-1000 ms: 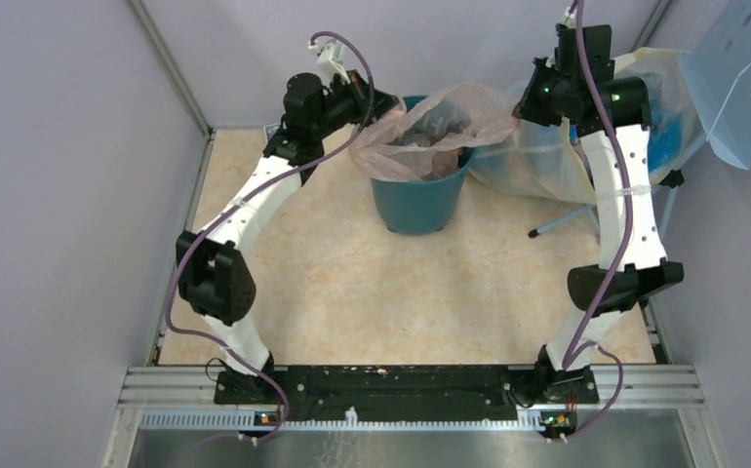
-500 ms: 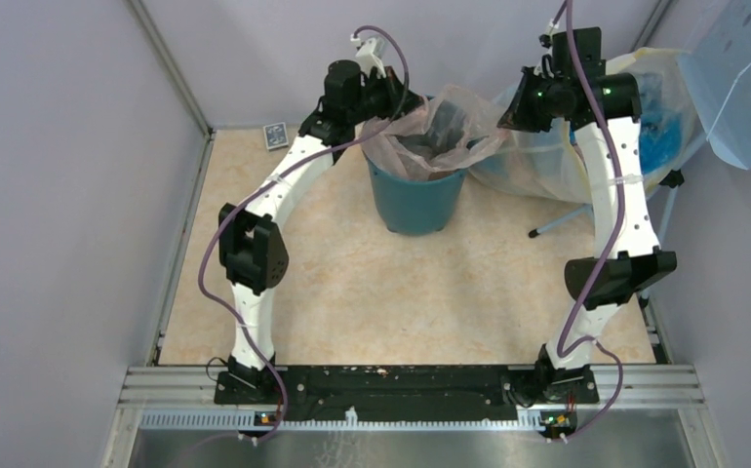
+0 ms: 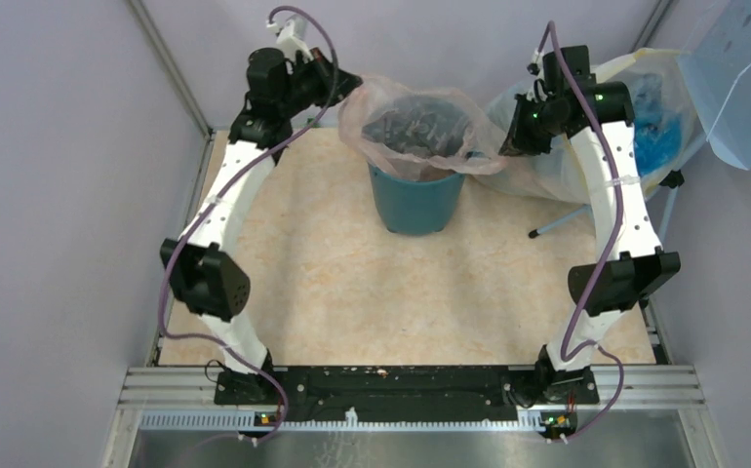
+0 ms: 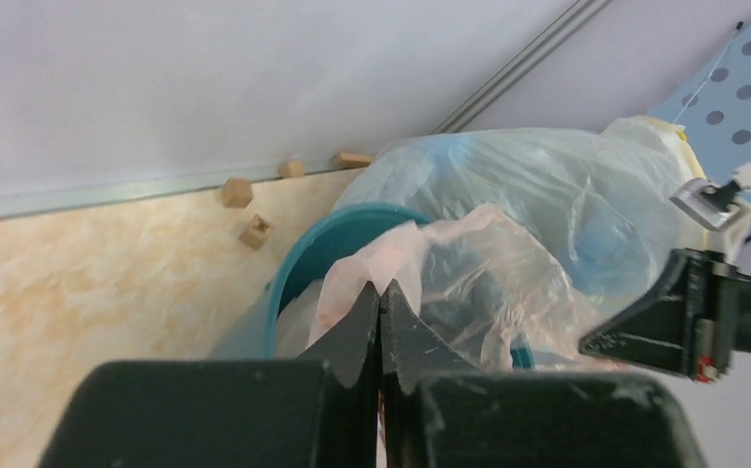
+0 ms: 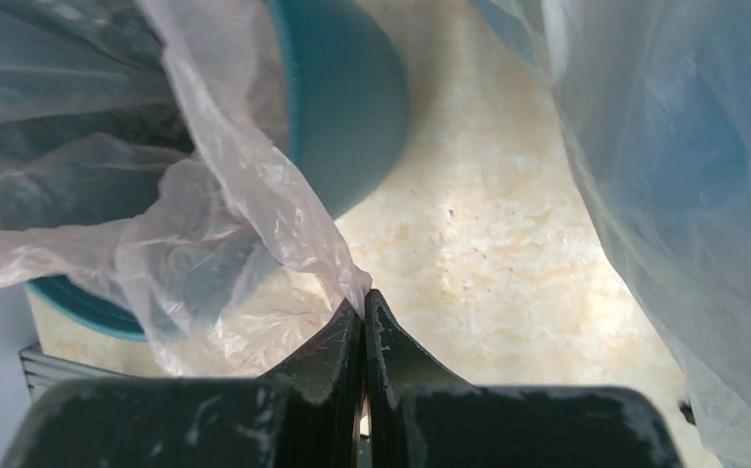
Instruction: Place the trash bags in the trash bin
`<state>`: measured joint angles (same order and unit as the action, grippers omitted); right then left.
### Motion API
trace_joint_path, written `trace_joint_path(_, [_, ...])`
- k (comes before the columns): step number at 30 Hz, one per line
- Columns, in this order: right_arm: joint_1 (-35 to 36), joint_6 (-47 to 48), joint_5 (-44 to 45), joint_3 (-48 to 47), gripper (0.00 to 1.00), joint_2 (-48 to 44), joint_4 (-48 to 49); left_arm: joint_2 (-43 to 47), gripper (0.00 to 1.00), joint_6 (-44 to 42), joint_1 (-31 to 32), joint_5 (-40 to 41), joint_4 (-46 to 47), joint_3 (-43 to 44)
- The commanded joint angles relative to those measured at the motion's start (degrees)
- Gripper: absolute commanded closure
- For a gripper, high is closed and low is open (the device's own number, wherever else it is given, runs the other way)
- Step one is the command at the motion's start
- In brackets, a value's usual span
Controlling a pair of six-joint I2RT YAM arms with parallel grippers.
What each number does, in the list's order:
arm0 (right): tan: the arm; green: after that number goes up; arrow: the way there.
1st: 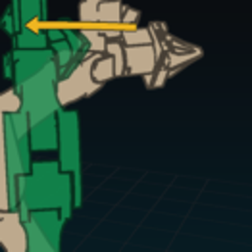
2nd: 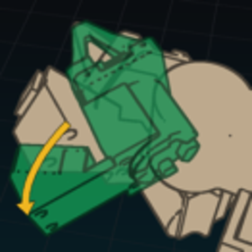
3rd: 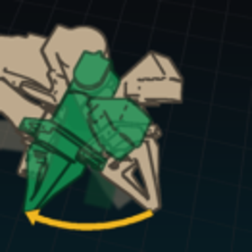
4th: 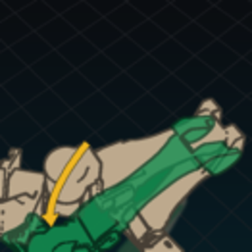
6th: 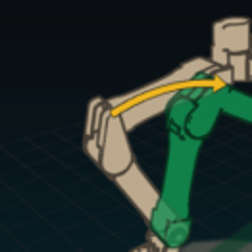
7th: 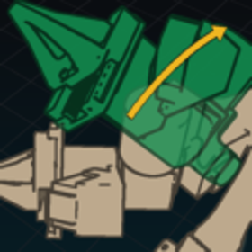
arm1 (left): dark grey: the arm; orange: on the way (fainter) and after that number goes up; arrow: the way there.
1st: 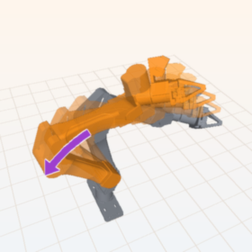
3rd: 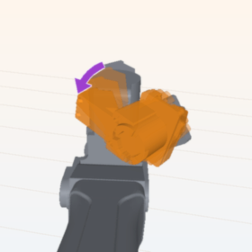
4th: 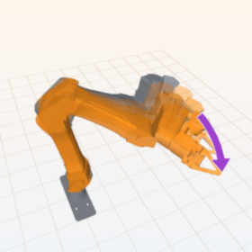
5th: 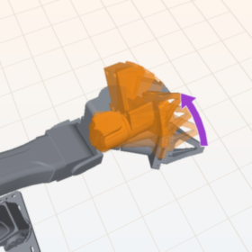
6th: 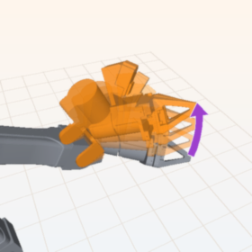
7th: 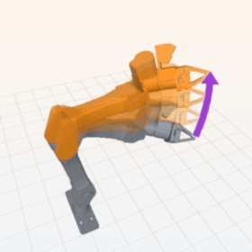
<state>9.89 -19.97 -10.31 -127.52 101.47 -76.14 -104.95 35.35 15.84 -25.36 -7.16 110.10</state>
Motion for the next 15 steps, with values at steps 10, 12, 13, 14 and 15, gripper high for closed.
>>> trace_joint_path(10, [0.3, -2.0, 3.6, -0.5, 0.51, -5.7, -1.7, 16.3, 1.0, 0.0, -2.7, -4.0, 2.1, -19.4])
trace_joint_path(12, [1.8, -3.6, 3.4, -0.6, 0.43, -6.1, -2.0, 16.9, 1.0, -0.6, -2.7, -3.7, 1.7, -19.5])
trace_joint_path(13, [2.8, -4.4, 3.5, -0.1, 0.38, -6.5, -1.9, 17.1, 1.0, -0.8, -2.7, -3.5, 1.5, -19.6])
trace_joint_path(14, [4.1, -5.4, 3.9, 0.4, 0.34, -7.0, -1.5, 17.4, 1.0, -0.9, -2.7, -3.5, 1.3, -19.7])
trace_joint_path(15, [5.2, -6.5, 4.1, 1.4, 0.33, -7.6, -1.0, 17.6, 1.0, -0.8, -2.7, -3.6, 1.3, -20.1])
